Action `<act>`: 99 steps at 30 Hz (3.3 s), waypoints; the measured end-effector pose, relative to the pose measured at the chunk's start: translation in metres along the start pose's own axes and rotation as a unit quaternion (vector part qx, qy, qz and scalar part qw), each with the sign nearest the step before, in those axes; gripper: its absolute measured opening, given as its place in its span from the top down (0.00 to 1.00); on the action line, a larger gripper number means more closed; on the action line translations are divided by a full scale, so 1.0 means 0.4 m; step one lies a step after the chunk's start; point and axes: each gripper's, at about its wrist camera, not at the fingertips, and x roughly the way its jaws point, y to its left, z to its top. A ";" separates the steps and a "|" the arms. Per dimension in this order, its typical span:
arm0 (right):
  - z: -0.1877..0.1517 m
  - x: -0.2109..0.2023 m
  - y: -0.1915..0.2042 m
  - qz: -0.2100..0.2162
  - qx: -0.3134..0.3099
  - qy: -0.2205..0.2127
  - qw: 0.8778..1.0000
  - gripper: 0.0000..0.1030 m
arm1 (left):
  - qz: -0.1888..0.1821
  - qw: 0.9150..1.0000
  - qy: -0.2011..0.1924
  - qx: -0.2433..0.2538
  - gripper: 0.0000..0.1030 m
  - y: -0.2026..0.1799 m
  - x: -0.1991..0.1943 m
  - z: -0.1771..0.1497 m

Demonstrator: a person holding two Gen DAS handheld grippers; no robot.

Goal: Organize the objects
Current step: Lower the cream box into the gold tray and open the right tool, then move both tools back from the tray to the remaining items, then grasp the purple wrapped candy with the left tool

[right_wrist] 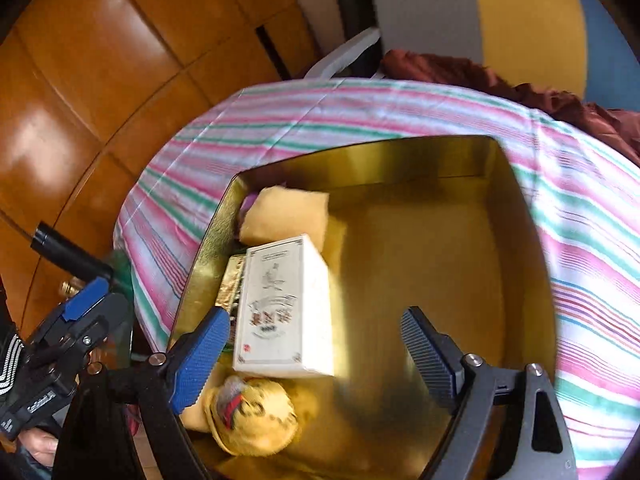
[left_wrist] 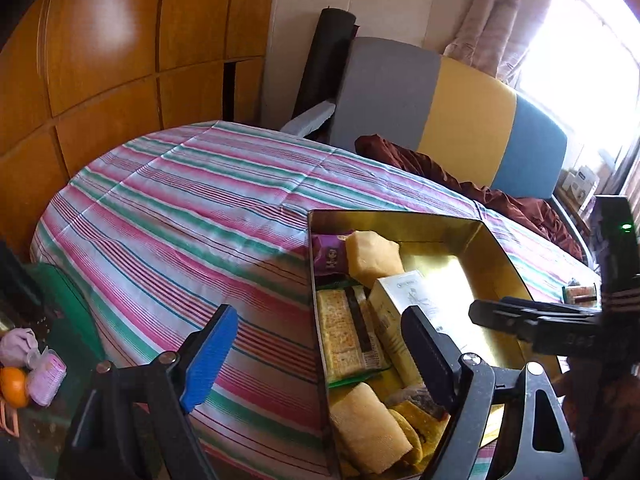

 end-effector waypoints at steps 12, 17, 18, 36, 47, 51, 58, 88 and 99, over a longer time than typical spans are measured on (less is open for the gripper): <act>-0.082 -0.185 -0.122 -0.069 0.007 -0.051 0.996 0.13 | 0.001 0.997 -0.027 0.074 0.16 -0.143 -0.053 -0.045; -0.124 -0.262 -0.229 -0.100 0.041 -0.062 0.992 0.13 | -0.017 0.995 -0.021 0.096 0.16 -0.206 -0.057 -0.063; -0.132 -0.280 -0.254 -0.107 0.050 -0.065 0.991 0.13 | -0.020 0.995 -0.019 0.100 0.16 -0.217 -0.056 -0.065; -0.386 -0.686 -0.810 -0.231 0.351 -0.187 0.888 0.13 | -0.098 0.975 0.000 0.197 0.16 -0.478 -0.040 -0.120; -0.544 -0.742 -0.945 -0.083 0.496 -0.291 0.814 0.13 | -0.165 0.950 0.044 0.261 0.21 -0.713 0.019 -0.188; -0.534 -0.740 -0.942 -0.075 0.487 -0.297 0.818 0.13 | -0.182 0.938 0.060 0.288 0.22 -0.795 0.037 -0.232; -0.539 -0.739 -0.939 -0.071 0.482 -0.307 0.818 0.13 | -0.196 0.923 0.086 0.321 0.22 -0.899 0.074 -0.289; -0.542 -0.744 -0.930 -0.043 0.466 -0.325 0.822 0.13 | -0.251 0.899 0.142 0.329 0.46 -1.351 0.305 -0.315; -0.536 -0.733 -0.935 -0.044 0.467 -0.310 0.827 0.13 | -0.278 0.915 0.112 0.270 0.61 -1.123 0.256 -0.316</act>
